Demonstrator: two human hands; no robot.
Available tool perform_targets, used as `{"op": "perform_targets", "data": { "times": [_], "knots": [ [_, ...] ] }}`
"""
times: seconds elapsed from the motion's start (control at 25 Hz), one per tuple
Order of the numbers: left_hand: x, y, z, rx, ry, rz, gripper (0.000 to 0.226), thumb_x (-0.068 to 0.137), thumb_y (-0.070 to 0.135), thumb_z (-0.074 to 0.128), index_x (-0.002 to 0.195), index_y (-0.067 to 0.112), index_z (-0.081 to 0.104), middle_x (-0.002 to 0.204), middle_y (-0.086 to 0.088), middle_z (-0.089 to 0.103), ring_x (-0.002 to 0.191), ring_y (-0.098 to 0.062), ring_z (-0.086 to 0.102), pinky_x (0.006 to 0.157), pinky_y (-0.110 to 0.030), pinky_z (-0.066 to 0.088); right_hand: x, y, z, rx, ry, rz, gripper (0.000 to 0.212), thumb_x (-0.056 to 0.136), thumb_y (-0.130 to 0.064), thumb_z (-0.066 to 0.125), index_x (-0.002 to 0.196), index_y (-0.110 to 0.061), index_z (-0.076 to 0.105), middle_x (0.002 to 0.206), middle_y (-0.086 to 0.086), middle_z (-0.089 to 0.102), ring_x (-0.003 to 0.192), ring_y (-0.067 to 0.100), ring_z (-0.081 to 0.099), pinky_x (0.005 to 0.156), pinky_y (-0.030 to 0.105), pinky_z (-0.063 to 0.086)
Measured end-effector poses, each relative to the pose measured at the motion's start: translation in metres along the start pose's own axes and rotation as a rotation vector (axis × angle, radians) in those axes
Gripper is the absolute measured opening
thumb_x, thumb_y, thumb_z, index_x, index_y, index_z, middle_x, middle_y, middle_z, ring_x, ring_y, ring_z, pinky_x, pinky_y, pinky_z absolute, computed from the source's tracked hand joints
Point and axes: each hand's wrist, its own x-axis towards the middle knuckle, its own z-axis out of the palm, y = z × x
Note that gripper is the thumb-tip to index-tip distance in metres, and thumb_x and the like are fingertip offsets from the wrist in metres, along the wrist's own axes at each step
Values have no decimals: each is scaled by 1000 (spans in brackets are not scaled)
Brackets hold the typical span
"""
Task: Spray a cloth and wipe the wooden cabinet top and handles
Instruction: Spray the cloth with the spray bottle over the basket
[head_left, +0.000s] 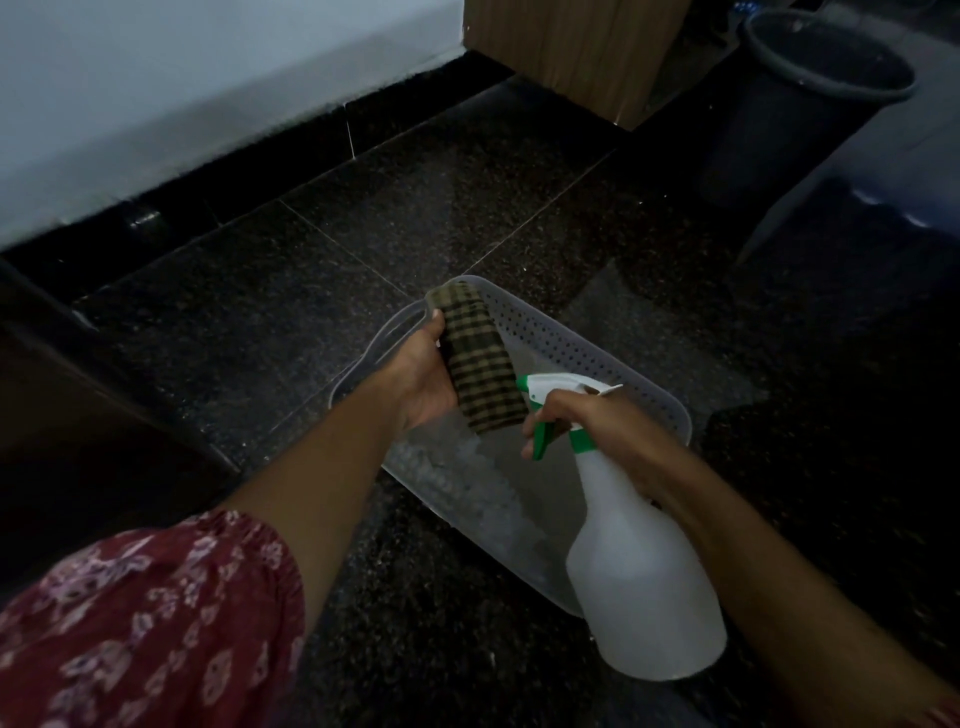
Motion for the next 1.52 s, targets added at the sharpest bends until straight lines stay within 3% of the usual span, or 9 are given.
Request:
{"op": "perform_targets", "data": {
  "times": [0.12,0.32,0.48,0.64,0.8,1.0,1.12,1.32,1.52],
  "knots": [
    [3,0,-2,-12,8,4,60,98,46,20,132,4,46,142,-20,46,131,-32,44,94,-47,38,-2,1,0,-26,35,9,19,75,-13,54,67,-8,69,68,16,71,65,27,68,83,42,52],
    [5,-1,-3,8,3,-32,59,98,46,22,131,4,47,142,-20,46,132,-33,43,99,-50,37,0,-9,-1,-66,141,48,38,58,-30,55,87,-12,71,84,12,74,88,23,65,89,37,48],
    [7,-4,-4,77,-30,-87,57,97,49,23,110,6,57,136,-19,51,129,-32,47,96,-49,40,5,-18,-4,2,198,-90,28,73,-14,53,74,9,67,72,25,71,69,30,67,84,41,54],
    [7,-4,-4,72,-38,-82,60,97,49,24,129,6,49,140,-20,48,130,-33,46,91,-48,44,8,-26,-6,2,198,-106,28,72,-15,53,77,6,71,79,22,74,80,27,69,86,36,52],
    [4,-3,-3,63,-22,-68,60,97,48,23,132,5,47,140,-19,48,130,-32,46,96,-48,39,2,-17,-4,-5,125,-49,37,55,-22,52,73,7,69,73,26,72,74,35,70,92,49,52],
    [1,-2,0,38,-13,-31,59,98,46,22,135,4,43,143,-20,44,133,-33,42,99,-49,36,-7,-8,-4,-80,66,34,14,73,-19,57,62,-16,66,67,8,69,69,14,59,76,27,49],
    [2,-1,0,20,-7,-15,59,98,45,22,134,4,44,143,-19,44,133,-32,42,99,-49,37,-2,1,-5,-6,34,16,24,59,-20,54,70,-6,70,77,22,74,78,31,69,94,46,50],
    [2,-1,1,10,-5,0,59,99,45,20,133,4,45,143,-20,45,133,-32,42,95,-49,38,6,8,-9,25,-5,-34,21,76,-8,49,75,-14,69,67,10,73,63,16,69,61,10,51],
    [1,-1,1,1,-13,-5,58,99,44,20,134,5,45,143,-19,45,132,-32,43,96,-49,38,5,8,-11,28,138,-53,22,70,-20,52,59,-10,68,70,16,72,76,26,67,85,35,49]
  ]
}}
